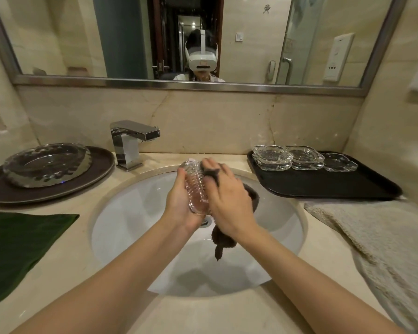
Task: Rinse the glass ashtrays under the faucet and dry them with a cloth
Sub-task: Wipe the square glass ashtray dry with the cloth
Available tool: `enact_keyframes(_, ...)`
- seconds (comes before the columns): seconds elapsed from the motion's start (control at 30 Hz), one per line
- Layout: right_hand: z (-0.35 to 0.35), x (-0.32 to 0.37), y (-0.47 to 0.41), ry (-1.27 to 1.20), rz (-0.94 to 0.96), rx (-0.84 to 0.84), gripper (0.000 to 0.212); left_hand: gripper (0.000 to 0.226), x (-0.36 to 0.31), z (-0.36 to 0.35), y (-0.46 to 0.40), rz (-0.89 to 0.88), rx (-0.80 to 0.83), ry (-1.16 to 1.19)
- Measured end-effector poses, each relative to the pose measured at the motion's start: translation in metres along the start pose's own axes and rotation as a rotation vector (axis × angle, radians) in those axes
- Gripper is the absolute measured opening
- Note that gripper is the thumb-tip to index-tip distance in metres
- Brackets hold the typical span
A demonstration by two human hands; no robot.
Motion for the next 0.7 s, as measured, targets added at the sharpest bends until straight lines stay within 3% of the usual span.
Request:
enact_keyframes(0.07,0.014,-0.016,-0.005,-0.188,-0.251,-0.008,0.046,0.061,-0.003,0.001,-0.001,-0.002,-0.006,-0.021)
enact_keyframes(0.2,0.018,-0.024,-0.003,-1.041,-0.641,-0.034,0.042,0.064,-0.008,-0.004,0.003,-0.026,0.000,-0.008)
enact_keyframes(0.27,0.015,-0.021,0.000,-1.337,-0.759,-0.019,0.044,0.068,-0.009,-0.003,0.004,-0.002,-0.006,-0.002)
enact_keyframes(0.4,0.023,-0.019,0.001,-1.337,-0.765,0.046,0.043,0.058,-0.013,-0.002,0.004,-0.081,-0.025,-0.168)
enact_keyframes(0.53,0.030,-0.016,-0.001,-1.339,-0.737,0.097,0.040,0.052,-0.012,0.007,0.009,-0.181,-0.316,-0.535)
enact_keyframes(0.63,0.040,-0.004,-0.005,-1.350,-0.538,0.101,0.030,0.060,-0.005,0.013,0.004,-0.101,-0.382,-0.692)
enact_keyframes(0.7,0.045,0.003,-0.007,-1.236,-0.392,0.060,0.011,0.055,0.002,0.015,0.003,-0.018,-0.348,-0.779)
Point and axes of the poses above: each hand's wrist, its own y-axis away from the middle knuckle, its own z-axis out of the back of the hand, x = y × z, the point moved 4 cm from there along -y, towards the middle knuckle, and after that the axes turned 8 degrees about -y, right-handed, at the moved point
